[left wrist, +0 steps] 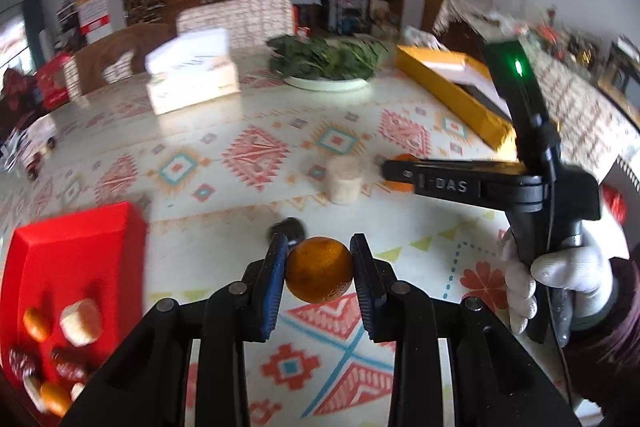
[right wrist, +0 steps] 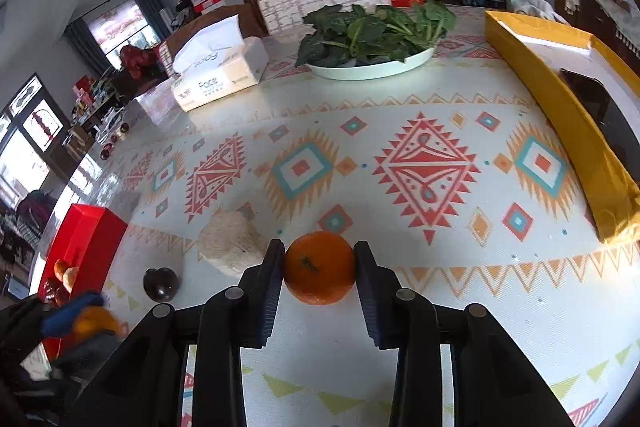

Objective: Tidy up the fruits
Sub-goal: 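Grasp a mandarin orange with the right tool while the left tool grasps another orange, then carry both oranges into the red tray and open both tools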

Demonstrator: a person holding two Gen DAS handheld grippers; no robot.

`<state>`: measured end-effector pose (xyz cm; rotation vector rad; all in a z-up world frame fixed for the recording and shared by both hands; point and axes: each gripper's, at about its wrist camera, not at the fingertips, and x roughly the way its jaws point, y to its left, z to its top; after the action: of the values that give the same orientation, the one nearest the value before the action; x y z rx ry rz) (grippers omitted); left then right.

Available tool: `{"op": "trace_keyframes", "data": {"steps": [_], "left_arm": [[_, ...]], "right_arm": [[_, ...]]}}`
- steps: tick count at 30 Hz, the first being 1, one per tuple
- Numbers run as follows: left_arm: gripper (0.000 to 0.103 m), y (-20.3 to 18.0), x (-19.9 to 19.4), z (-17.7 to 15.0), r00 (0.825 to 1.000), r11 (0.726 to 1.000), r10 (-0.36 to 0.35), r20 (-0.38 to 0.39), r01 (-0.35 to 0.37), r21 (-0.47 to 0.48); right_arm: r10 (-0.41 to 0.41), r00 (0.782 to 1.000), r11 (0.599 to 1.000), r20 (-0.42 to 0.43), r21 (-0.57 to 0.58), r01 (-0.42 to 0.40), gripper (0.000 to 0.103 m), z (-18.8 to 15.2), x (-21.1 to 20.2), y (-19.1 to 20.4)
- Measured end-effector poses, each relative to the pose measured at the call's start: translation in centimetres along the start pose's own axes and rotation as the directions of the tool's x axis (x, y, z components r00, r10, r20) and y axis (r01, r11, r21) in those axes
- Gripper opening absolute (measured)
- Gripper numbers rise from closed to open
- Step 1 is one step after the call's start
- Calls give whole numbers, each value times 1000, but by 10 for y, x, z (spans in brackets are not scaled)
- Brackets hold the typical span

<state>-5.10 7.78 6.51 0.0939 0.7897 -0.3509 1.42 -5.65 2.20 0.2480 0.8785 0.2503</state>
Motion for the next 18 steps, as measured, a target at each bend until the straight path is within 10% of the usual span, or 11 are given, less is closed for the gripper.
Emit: {"op": "trace_keyframes", "data": {"steps": [8, 18], "left_arm": [[31, 84, -67, -29, 988, 965, 131, 83, -108, -240], [31, 197, -120, -92, 959, 826, 279, 59, -208, -523]], "right_arm": [[-4, 998, 999, 59, 50, 1, 39, -1, -20, -11], [137, 987, 987, 89, -92, -128, 39, -6, -64, 81]]}}
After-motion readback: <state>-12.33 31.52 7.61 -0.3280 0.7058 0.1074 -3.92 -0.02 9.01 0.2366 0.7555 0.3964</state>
